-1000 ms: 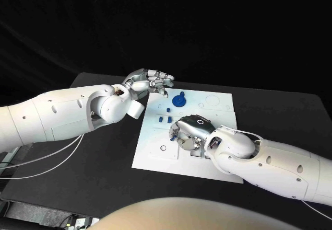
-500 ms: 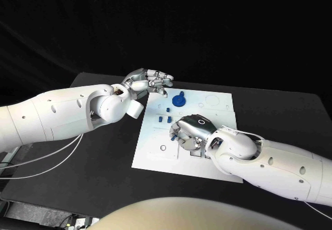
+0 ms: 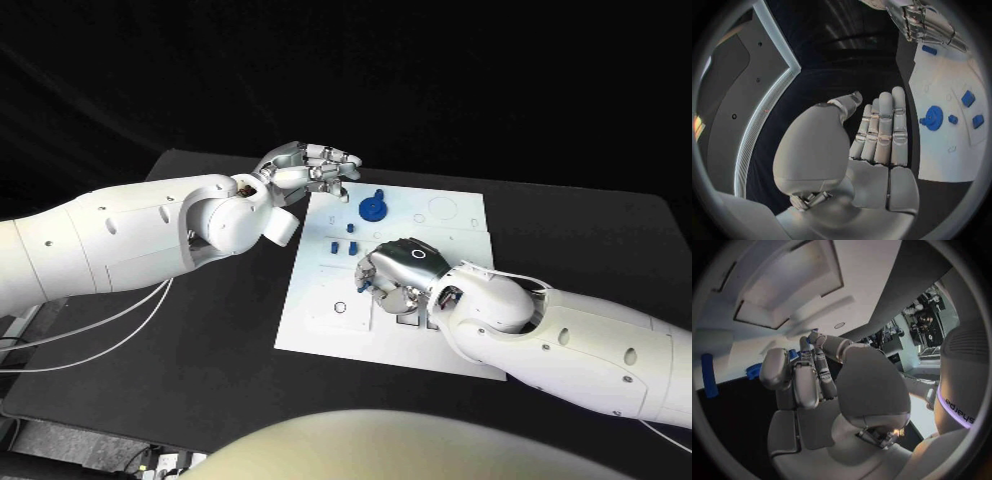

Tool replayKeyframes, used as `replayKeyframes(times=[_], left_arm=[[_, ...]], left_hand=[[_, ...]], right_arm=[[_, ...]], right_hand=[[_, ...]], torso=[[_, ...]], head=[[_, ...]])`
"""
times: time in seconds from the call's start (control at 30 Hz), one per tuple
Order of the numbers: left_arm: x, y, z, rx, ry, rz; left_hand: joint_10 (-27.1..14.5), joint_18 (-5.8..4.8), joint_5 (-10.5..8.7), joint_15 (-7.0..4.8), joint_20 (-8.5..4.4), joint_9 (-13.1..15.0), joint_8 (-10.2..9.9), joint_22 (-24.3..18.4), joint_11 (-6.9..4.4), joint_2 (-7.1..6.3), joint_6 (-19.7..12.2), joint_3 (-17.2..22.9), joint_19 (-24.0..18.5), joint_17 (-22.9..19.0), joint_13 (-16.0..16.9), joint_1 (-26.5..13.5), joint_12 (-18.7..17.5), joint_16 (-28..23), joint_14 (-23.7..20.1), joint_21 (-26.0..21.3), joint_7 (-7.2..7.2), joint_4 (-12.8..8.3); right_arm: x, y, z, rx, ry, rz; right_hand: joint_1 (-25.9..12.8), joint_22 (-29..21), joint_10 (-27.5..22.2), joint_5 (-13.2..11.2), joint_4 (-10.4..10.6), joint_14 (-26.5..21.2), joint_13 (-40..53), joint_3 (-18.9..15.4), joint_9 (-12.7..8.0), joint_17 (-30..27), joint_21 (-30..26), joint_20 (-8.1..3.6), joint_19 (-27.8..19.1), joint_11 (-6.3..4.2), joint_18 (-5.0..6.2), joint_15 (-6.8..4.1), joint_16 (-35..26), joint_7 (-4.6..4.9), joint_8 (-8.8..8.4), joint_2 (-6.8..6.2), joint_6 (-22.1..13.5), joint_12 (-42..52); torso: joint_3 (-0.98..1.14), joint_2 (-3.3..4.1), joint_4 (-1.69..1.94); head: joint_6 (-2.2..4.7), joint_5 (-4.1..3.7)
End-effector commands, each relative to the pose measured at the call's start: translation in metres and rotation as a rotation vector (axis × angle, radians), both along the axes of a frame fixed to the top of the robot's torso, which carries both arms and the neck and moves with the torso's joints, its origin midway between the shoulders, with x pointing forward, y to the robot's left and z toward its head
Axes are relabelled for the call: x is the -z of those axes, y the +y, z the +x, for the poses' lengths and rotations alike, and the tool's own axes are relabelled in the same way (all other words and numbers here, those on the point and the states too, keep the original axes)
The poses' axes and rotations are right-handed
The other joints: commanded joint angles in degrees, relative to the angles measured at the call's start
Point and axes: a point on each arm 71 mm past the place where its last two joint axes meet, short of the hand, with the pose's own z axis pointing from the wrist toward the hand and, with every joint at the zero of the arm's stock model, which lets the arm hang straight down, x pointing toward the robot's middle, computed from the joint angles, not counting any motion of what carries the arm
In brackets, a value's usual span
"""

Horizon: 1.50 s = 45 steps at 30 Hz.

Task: Assemble the parts on the task board

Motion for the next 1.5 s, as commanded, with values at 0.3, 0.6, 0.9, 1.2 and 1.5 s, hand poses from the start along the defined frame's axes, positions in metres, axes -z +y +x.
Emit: replayKeyframes(times=[0.3, 0.6, 0.9, 1.2, 1.5], left_arm=[[0.0, -0.002, -0.001, 0.022, 0.001, -0.007], [0.0, -0.002, -0.001, 0.023, 0.002, -0.007], [0.0, -0.002, -0.001, 0.024, 0.002, -0.007], [0.0, -0.002, -0.001, 0.025, 0.004, -0.006], [0.0, -0.002, -0.001, 0.027, 0.007, -0.005]], left_hand=[[-0.7, 0.21, 0.04, -0.06, 0.42, -0.1, 0.3, -0.1, 0.0, 0.52, -0.5, -0.2, 0.0, -0.1, 0.1, -0.3, 0.1, -0.2, -0.3, -0.3, -0.07, -0.1], [-0.7, 0.21, 0.04, -0.06, 0.42, -0.1, 0.3, -0.1, 0.0, 0.52, -0.5, -0.2, 0.0, -0.1, 0.1, -0.3, 0.1, -0.2, -0.3, -0.3, -0.07, -0.1], [-0.8, 0.2, 0.04, -0.03, 0.44, -0.1, 0.4, -0.1, 0.03, 0.54, -0.6, -0.3, 0.1, -0.1, 0.1, -0.4, 0.2, -0.1, -0.3, -0.4, -0.05, -0.1], [-0.8, 0.2, 0.04, -0.03, 0.44, -0.1, 0.4, -0.1, 0.03, 0.54, -0.6, -0.3, 0.1, -0.1, 0.1, -0.4, 0.2, -0.1, -0.3, -0.4, -0.05, -0.1], [-0.8, 0.2, 0.04, -0.03, 0.44, -0.1, 0.4, -0.1, 0.03, 0.54, -0.6, -0.3, 0.1, -0.1, 0.1, -0.4, 0.2, -0.1, -0.3, -0.4, -0.05, -0.1]], right_arm=[[0.002, 0.004, -0.001, -0.005, -0.022, -0.054], [0.0, 0.008, -0.004, -0.017, -0.033, -0.06], [0.002, 0.01, -0.004, -0.022, -0.04, -0.122], [-0.001, 0.014, -0.008, -0.037, -0.051, -0.117], [-0.004, 0.017, -0.012, -0.05, -0.056, -0.099]], right_hand=[[1.1, 0.2, 4.6, 0.2, 0.0, 1.8, 0.8, 0.4, 0.1, 0.1, 0.3, 0.16, 0.5, -4.05, -0.82, -0.28, 0.3, 0.17, -0.19, 1.73, 0.4, 0.3], [1.1, 0.2, 4.6, 0.2, 0.0, 1.8, 0.8, 0.4, 0.1, 0.1, 0.3, 0.16, 0.5, -4.05, -0.82, -0.28, 0.3, 0.17, -0.19, 1.73, 0.4, 0.3], [1.1, 0.3, 4.6, 0.2, 0.0, 1.8, 0.8, 0.5, 0.1, 0.1, 0.4, 0.16, 0.5, -4.05, -0.82, -0.29, 0.3, 0.16, -0.21, 1.74, 0.4, 0.3], [1.1, 0.2, 4.6, 0.2, 0.0, 1.8, 0.8, 0.5, 0.1, 0.0, 0.3, 0.16, 0.5, -4.05, -0.8, -0.29, 0.3, 0.15, -0.21, 1.73, 0.4, 0.3], [1.1, 0.3, 4.7, 0.2, -0.1, 1.8, 0.8, 0.5, 0.2, 0.1, 0.4, 0.16, 0.5, -4.06, -0.81, -0.29, 0.3, 0.14, -0.21, 1.72, 0.5, 0.2]], torso=[[0.0, 0.0, 0.0], [-0.01, 0.02, -0.04], [-0.02, 0.01, 0.03], [-0.02, 0.0, 0.01], [0.0, 0.01, 0.01]], head=[[-0.13, -0.06], [-0.15, -0.04], [-0.18, -0.07], [-0.18, 0.02], [-0.18, 0.13]])
